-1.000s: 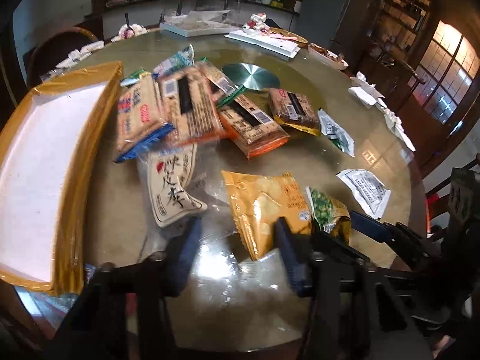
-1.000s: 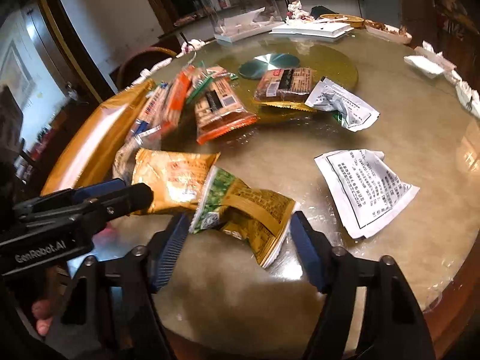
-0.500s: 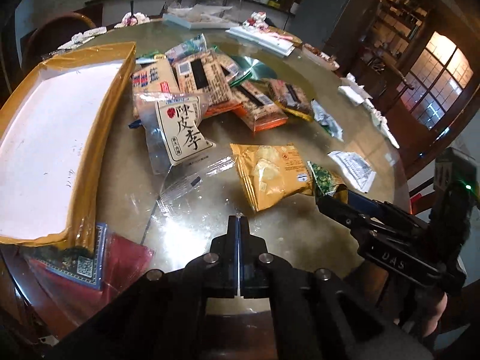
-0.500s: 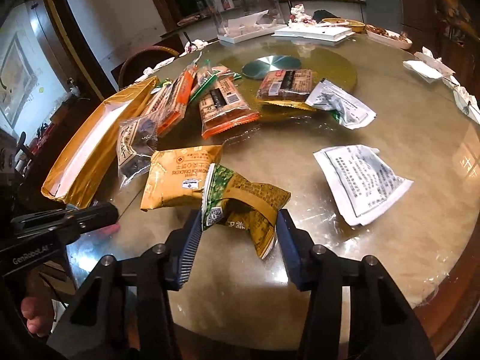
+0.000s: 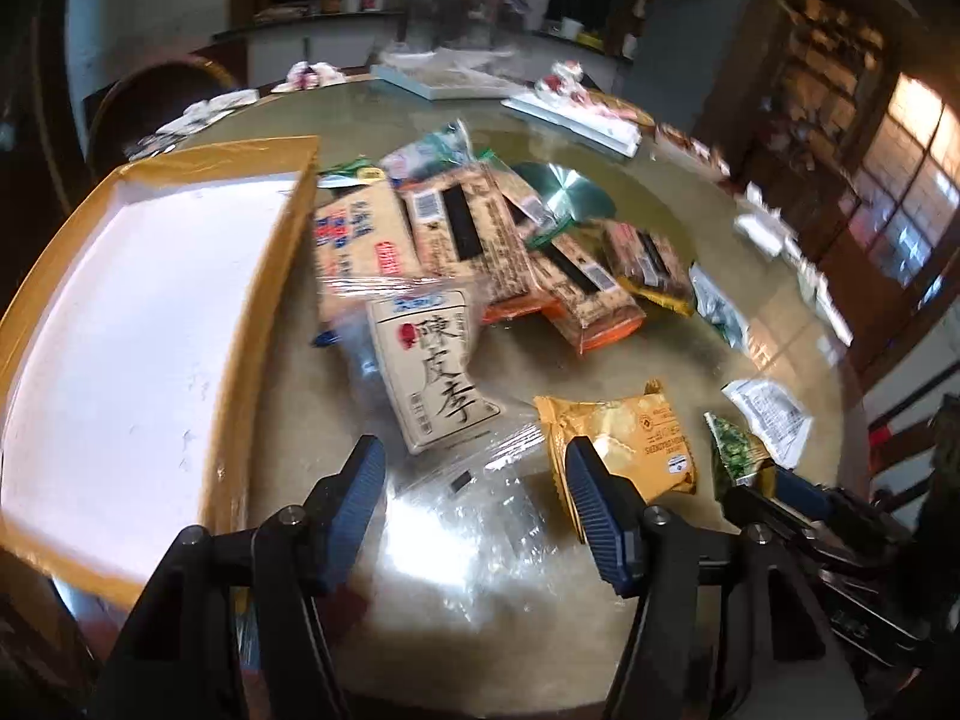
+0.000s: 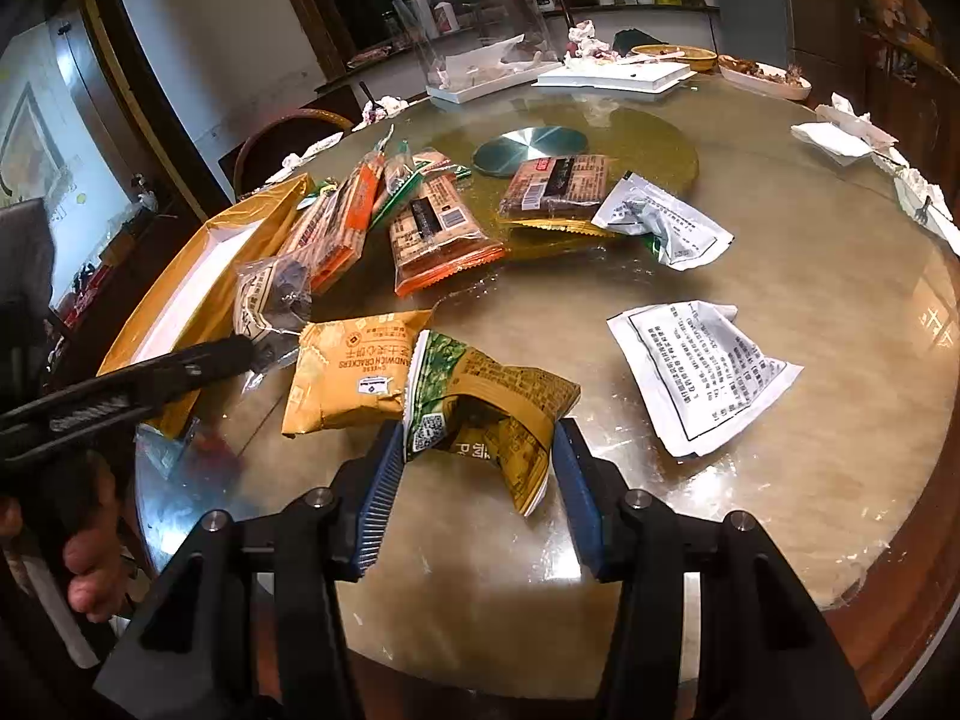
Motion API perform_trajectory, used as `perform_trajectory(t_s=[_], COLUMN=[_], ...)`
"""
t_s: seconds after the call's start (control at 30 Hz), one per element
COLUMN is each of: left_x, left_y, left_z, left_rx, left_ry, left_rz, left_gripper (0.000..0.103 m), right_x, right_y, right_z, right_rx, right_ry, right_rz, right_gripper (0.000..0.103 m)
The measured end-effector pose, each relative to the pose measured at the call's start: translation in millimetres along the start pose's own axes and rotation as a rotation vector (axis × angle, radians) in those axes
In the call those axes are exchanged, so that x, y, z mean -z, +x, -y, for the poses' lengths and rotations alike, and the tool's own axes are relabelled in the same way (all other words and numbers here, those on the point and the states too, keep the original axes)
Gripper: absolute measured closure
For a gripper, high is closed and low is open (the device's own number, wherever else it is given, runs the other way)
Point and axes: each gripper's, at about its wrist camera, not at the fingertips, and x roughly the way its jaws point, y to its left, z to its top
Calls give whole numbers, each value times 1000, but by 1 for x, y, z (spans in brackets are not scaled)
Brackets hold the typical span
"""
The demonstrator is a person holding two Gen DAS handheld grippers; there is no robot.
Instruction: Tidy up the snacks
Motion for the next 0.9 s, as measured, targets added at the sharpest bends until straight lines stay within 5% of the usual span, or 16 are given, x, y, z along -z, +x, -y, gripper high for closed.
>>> perform_trajectory(t_s=[0.07, 0.13, 0.17, 0.3, 0.67, 0.7, 0.77, 0.8, 0.83, 0.9], left_x=[0, 2, 5, 19, 22, 15, 2, -5, -10, -22], left_y=[11, 18, 16, -2, -46, -44, -39, -37, -34, -24], left_z=[0, -2, -4, -16, -29, -26, -23, -23, -23, -17], left_rx=[-36, -71, -65, 62, 157, 149, 135, 129, 111, 63], left_ry=[18, 30, 26, -2, -68, -65, -103, -128, -156, -156], left_rz=[-43, -71, -69, -81, 12, 16, 38, 62, 87, 93], left_gripper=[48, 71, 103, 103, 103, 97, 42, 27, 18, 18], right_x=[1, 1, 1, 2, -1, -1, -3, -3, -3, -4], right_y=[0, 1, 0, -1, -14, -14, -15, -15, -15, -15], right_z=[0, 1, 0, 2, 0, -1, -3, -5, -5, -5], right_rx=[-2, -4, -3, -8, -28, -29, -34, -32, -32, -38], right_ry=[4, 1, -3, 2, 10, 9, 2, -1, -1, -3], right_rz=[-1, -1, 2, 11, 71, 69, 68, 69, 70, 74], right_gripper=[51, 51, 51, 51, 51, 51, 51, 51, 51, 51])
